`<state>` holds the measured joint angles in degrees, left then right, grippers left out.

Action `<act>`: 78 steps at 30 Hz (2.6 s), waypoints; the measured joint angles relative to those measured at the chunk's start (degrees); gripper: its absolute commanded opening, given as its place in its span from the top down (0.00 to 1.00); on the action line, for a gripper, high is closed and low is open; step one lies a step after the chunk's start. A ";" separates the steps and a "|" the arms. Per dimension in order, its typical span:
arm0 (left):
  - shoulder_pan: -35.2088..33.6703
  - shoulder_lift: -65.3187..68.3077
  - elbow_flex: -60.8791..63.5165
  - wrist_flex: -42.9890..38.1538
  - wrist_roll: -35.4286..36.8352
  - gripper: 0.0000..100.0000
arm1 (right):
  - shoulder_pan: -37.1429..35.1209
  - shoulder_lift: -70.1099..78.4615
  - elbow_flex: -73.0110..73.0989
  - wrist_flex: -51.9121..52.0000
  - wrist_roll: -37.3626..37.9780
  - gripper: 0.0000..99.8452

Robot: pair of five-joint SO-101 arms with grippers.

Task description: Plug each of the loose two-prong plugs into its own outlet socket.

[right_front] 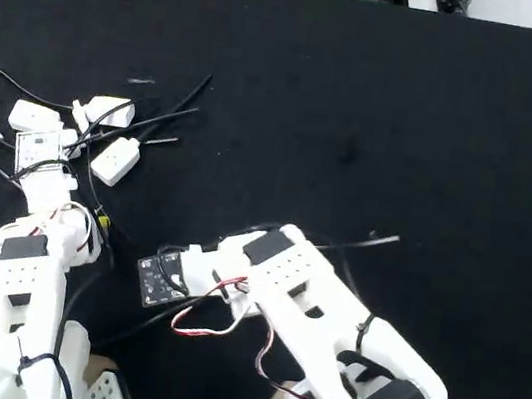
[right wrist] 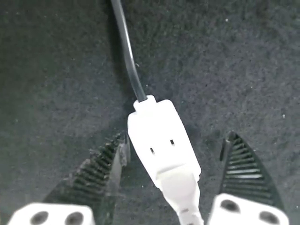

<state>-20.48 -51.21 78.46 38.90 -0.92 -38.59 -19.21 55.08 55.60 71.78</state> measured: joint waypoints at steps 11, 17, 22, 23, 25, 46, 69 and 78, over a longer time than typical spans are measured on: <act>0.00 0.00 0.00 0.00 0.00 0.79 | 0.00 0.00 0.18 0.00 0.00 0.80; 0.00 0.00 0.00 0.00 0.00 0.79 | 0.00 0.00 0.18 -0.35 0.00 0.99; 0.00 0.00 0.00 0.00 0.00 0.79 | 1.76 -0.09 0.09 -0.53 0.00 0.98; 0.00 0.00 0.00 0.00 0.00 0.79 | 2.02 -0.09 0.09 -0.53 0.00 0.98; 0.00 0.00 0.00 0.00 0.00 0.79 | 2.20 -0.09 0.09 -0.53 0.00 0.98; 0.00 0.00 0.00 0.00 0.00 0.79 | 12.04 -0.09 -1.05 1.23 -4.66 0.73; 0.00 0.00 1.14 -0.35 0.00 0.79 | 12.04 -0.09 -1.05 8.62 14.33 0.61; 0.00 0.00 1.14 -0.35 0.00 0.79 | 13.01 1.67 -1.58 6.42 14.33 0.71</act>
<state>-20.48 -51.21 79.60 38.55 -0.92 -25.58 -17.54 53.49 62.02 86.11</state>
